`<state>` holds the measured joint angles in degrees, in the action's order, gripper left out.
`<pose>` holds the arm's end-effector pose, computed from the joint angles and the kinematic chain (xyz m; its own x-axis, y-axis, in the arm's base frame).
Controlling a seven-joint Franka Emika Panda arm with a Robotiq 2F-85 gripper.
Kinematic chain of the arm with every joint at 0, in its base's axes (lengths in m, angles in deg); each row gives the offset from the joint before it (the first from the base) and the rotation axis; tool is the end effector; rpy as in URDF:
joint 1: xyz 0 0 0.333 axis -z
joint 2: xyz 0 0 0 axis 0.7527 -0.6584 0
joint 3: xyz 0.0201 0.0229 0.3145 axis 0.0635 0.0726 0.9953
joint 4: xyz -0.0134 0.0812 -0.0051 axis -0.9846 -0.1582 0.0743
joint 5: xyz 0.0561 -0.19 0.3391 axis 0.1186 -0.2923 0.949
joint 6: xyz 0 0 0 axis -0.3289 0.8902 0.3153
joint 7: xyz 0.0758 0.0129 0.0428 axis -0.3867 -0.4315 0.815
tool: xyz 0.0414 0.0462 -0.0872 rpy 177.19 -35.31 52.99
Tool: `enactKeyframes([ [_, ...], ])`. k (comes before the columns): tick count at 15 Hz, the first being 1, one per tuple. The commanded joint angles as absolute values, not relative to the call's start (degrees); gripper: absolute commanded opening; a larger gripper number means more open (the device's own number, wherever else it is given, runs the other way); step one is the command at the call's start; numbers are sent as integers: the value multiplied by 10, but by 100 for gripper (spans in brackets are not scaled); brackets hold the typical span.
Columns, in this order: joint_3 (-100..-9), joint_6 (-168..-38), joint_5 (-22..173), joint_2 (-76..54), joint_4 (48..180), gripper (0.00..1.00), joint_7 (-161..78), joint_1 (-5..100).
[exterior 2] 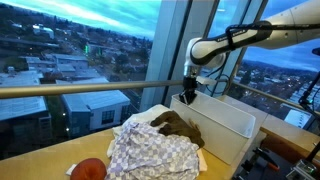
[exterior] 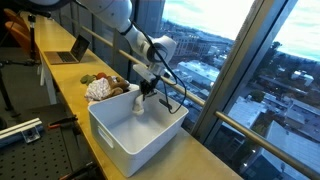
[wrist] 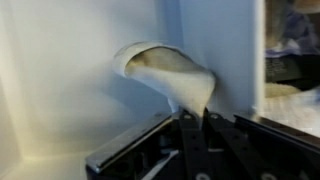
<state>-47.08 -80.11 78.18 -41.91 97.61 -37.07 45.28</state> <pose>0.7134 0.0777 0.2196 0.9722 0.1049 -0.2092 0.0978 -0.9942 -0.0439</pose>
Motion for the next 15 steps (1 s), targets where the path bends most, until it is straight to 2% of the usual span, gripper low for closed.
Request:
enactKeyframes([
  [1, -489, -785, 728, -350, 988, 2, -428, 390],
  [4, -485, -756, 685, -339, 944, 2, -464, 341],
  [8, -471, -718, 657, -388, 866, 2, -498, 272],
  [15, -462, -684, 657, -477, 806, 2, -506, 194],
])
